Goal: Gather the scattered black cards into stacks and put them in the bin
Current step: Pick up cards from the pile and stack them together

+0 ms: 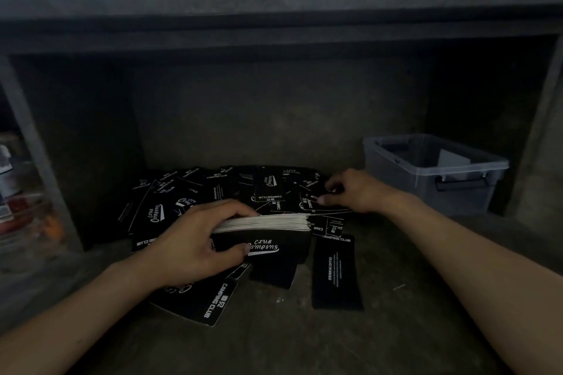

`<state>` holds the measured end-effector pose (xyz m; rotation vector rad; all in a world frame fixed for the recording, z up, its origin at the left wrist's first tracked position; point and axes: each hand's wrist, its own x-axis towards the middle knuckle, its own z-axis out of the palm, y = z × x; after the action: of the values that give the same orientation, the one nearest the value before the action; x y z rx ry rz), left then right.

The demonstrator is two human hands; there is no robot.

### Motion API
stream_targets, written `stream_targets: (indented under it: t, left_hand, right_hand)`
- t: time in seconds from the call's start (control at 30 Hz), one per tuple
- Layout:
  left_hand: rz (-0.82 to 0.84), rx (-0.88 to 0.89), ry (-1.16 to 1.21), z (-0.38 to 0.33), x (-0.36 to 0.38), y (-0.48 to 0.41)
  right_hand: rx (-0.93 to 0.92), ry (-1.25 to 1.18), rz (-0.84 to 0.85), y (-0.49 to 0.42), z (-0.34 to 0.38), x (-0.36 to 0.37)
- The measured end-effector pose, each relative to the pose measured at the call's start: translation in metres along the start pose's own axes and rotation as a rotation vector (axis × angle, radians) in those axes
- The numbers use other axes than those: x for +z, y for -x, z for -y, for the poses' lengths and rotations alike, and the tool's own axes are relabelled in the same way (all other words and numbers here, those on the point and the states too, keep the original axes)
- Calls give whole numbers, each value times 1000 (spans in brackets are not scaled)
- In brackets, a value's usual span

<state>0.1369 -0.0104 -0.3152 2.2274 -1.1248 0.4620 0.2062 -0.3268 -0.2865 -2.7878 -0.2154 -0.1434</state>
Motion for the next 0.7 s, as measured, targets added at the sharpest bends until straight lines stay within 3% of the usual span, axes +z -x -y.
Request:
stream_targets:
  t: [0.13,0.27,0.33,0.4,0.5,0.7]
  left_hand:
    - [-3,-3,-19,2,0,0]
    - [0,-11,-23,1,1,0]
    - [1,-13,-18,1,0,-1]
    - [1,-18,-16,0,0,0]
    - [-3,-17,-14,-1,0,0]
    - [-4,-6,-24,1,1,0]
  right_hand:
    - [-19,-111,-33,-4,2,-4]
    - [-81,-324,67,-3,3,-4]
    - [-137,-399,-2,-4,1,-7]
    - [-170,-222,-49,-7,-2,-8]
    - [-133,26,95,-8,-4,1]
    - [-99,32,14,-9,-6,-3]
